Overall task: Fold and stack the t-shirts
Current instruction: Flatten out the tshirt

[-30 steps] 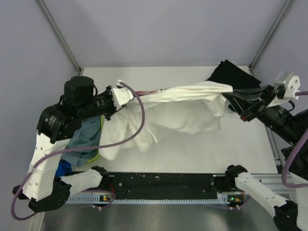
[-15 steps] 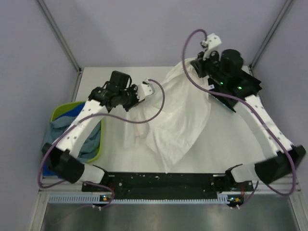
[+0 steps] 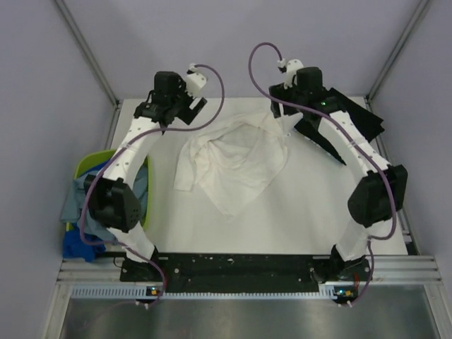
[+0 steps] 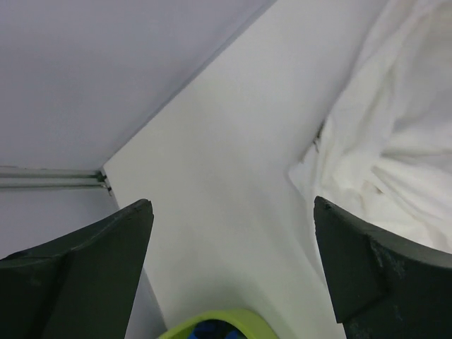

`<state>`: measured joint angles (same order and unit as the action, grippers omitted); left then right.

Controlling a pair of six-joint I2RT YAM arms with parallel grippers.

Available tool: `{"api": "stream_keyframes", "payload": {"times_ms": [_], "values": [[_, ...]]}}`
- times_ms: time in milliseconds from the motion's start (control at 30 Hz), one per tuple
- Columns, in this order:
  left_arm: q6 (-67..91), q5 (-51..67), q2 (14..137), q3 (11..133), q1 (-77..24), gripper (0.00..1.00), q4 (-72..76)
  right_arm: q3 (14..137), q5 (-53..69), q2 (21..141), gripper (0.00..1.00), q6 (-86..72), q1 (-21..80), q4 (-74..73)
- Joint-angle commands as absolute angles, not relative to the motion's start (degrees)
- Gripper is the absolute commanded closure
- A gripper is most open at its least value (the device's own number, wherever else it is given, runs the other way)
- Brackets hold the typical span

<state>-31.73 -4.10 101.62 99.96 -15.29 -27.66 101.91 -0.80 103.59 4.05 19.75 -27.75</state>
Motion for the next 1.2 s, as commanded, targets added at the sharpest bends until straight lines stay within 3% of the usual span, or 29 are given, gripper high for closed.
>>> {"api": "stream_keyframes", "payload": {"times_ms": [0,167,267,500,700,767,867,900,933,967,1167], "values": [[-29.7,7.5,89.2,87.1,-16.3,0.01,-29.5,85.7,15.3,89.1,0.25,7.2,24.8,-22.1],[-24.4,6.2,85.3,77.5,-15.6,0.01,-35.9,61.8,31.4,78.2,0.29,14.9,36.2,-6.7],[-20.9,3.5,87.4,72.7,-14.2,0.01,-35.6,55.5,29.8,79.6,0.31,16.2,43.3,-2.4],[-18.0,4.8,95.7,71.3,-11.4,0.05,-35.6,56.8,16.7,91.9,0.31,14.6,54.7,-3.2],[-18.5,6.6,99.5,69.3,-11.4,0.13,-34.1,60.2,9.5,101.9,0.36,13.9,57.3,-6.4],[-18.9,7.4,101.2,69.1,-11.4,0.23,-34.3,60.6,7.6,103.3,0.45,13.9,57.5,-8.6],[-20.1,7.8,103.2,69.6,-11.3,0.54,-35.1,60.4,4.8,102.8,0.77,13.2,57.4,-12.0],[-20.6,7.8,103.8,69.8,-11.2,0.72,-35.2,59.9,3.7,101.8,0.85,12.9,57.5,-13.0],[-20.8,7.5,104.1,70.3,-11.0,0.98,-35.2,59.1,2.9,100.3,0.93,12.4,57.5,-14.0],[-20.9,6.9,104.2,71.0,-10.6,1.00,-35.4,58.5,1.3,98.5,1.00,11.7,57.4,-15.0],[-24.9,-9.5,104.0,78.7,-8.3,1.00,-30.5,54.6,-7.0,84.0,1.00,3.7,56.1,-26.7]]}}
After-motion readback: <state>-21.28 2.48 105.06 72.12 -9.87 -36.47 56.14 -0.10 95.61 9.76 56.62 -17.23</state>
